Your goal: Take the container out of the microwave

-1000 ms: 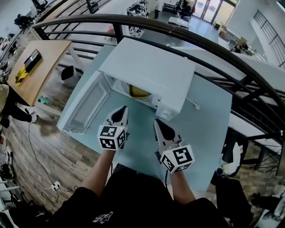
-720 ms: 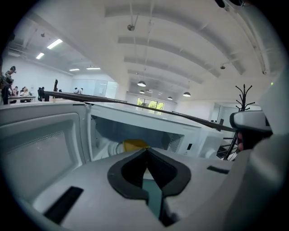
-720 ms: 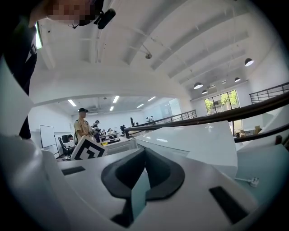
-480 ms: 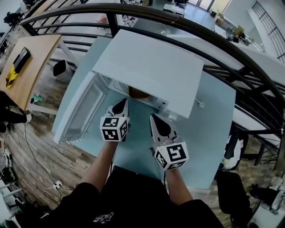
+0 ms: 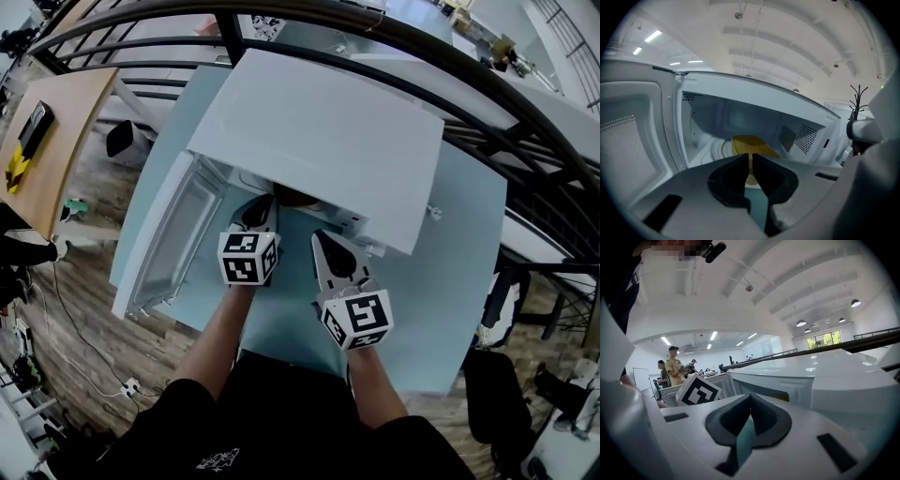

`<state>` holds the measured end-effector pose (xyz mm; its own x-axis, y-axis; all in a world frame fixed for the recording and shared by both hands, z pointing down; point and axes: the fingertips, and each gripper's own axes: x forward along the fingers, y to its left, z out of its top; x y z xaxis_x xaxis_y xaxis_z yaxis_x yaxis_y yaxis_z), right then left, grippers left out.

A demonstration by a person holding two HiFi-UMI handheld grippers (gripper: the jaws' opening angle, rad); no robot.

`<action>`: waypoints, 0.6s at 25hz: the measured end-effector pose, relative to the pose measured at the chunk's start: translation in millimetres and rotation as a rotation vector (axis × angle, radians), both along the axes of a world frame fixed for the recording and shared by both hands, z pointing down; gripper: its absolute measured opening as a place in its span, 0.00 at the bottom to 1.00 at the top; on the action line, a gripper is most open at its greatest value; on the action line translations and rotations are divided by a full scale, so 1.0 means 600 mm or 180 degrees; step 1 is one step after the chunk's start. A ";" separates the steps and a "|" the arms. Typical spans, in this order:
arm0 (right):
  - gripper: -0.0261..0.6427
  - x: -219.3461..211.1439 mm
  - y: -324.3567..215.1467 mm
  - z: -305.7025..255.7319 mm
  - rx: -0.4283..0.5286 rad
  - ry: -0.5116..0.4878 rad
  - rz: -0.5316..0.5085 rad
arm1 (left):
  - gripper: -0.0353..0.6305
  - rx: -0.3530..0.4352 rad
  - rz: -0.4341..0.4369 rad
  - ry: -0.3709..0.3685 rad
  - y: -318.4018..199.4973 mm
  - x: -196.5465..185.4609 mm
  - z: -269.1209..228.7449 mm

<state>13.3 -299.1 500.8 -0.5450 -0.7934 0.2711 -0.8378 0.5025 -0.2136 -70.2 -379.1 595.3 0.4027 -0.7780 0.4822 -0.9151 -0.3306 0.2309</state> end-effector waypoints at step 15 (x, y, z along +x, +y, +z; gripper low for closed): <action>0.05 -0.004 -0.017 0.029 -0.0152 -0.0017 0.0087 | 0.21 -0.0336 -0.0344 0.0153 -0.064 -0.011 0.049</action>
